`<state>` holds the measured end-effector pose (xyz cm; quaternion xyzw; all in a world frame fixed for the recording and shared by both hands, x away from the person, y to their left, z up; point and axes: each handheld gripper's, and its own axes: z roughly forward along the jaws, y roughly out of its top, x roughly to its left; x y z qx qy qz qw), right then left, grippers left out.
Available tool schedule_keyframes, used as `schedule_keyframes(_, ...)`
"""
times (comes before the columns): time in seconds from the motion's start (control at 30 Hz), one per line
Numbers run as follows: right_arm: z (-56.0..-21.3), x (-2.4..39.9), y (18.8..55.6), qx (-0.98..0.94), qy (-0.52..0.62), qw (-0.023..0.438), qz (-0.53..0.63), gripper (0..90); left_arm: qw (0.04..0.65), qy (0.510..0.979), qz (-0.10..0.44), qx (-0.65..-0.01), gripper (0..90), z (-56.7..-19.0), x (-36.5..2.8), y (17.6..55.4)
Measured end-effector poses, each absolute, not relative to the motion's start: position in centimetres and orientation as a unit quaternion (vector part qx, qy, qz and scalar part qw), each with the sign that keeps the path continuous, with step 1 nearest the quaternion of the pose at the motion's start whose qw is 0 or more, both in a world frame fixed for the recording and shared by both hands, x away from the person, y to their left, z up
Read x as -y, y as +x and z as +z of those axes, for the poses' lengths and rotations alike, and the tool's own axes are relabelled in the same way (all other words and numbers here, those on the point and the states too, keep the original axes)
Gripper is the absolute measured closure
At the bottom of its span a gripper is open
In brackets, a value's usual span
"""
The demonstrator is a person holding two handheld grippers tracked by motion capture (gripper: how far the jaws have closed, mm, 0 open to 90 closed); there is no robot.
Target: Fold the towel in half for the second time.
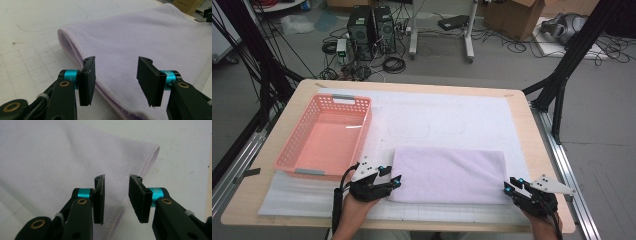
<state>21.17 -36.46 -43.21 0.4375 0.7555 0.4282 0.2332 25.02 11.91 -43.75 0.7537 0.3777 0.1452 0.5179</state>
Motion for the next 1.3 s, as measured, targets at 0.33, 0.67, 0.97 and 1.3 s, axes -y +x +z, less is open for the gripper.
schedule_keyframes(0.33, -42.6, 36.5, 22.3, -0.745, 0.442, 0.248, 0.434, 59.9, 0.521, 0.747, 0.151, -0.384, 41.9, -42.9, -11.8, 26.7)
schedule_keyframes(0.67, -42.6, 36.0, 27.8, -0.776, 0.425, 0.231, 0.404, 72.6, 0.514, 0.750, 0.143, -0.391, 41.2, -42.3, -10.4, 30.6)
schedule_keyframes(0.97, -44.0, 34.4, 33.5, -0.811, 0.427, 0.211, 0.340, 73.5, 0.499, 0.756, 0.157, -0.394, 43.1, -42.6, -9.7, 33.3)
schedule_keyframes(1.3, -42.9, 37.6, 33.6, -0.767, 0.461, 0.215, 0.391, 63.7, 0.477, 0.754, 0.152, -0.426, 42.1, -42.8, -10.3, 35.5)
